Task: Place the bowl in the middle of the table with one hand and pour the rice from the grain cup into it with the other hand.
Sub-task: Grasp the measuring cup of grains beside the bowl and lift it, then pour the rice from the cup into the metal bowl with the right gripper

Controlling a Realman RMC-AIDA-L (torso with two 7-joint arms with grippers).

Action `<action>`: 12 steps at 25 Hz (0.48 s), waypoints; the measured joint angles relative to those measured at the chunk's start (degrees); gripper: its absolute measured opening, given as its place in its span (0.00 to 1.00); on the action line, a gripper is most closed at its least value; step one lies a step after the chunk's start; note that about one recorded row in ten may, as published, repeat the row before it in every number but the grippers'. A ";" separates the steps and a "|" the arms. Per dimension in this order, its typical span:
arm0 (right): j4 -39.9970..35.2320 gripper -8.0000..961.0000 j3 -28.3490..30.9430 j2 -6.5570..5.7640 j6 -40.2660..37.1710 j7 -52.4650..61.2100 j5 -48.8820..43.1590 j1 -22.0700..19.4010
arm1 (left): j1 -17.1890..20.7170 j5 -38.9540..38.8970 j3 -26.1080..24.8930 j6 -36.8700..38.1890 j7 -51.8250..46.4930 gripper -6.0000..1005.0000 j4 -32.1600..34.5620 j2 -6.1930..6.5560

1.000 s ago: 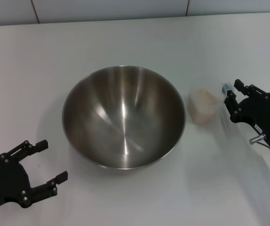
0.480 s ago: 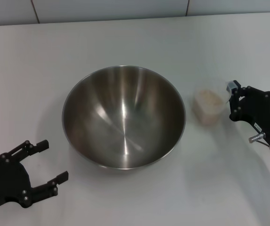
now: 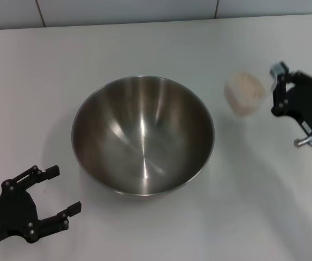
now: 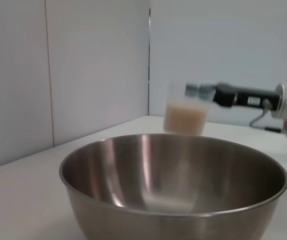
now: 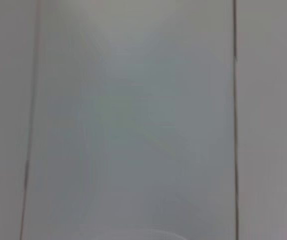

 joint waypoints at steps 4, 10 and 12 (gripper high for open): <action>2.60 0.03 0.07 0.05 -4.58 -8.69 -0.01 0.85 | 0.03 0.04 0.00 0.00 0.00 0.86 0.02 0.02; 11.06 0.03 -0.61 -0.01 -5.34 -35.45 -1.56 3.75 | 0.00 0.05 0.00 0.00 0.00 0.86 0.05 -0.04; 13.36 0.03 -0.66 0.05 -2.98 -44.40 -3.11 4.44 | -0.01 0.04 -0.01 0.00 0.00 0.86 0.05 -0.04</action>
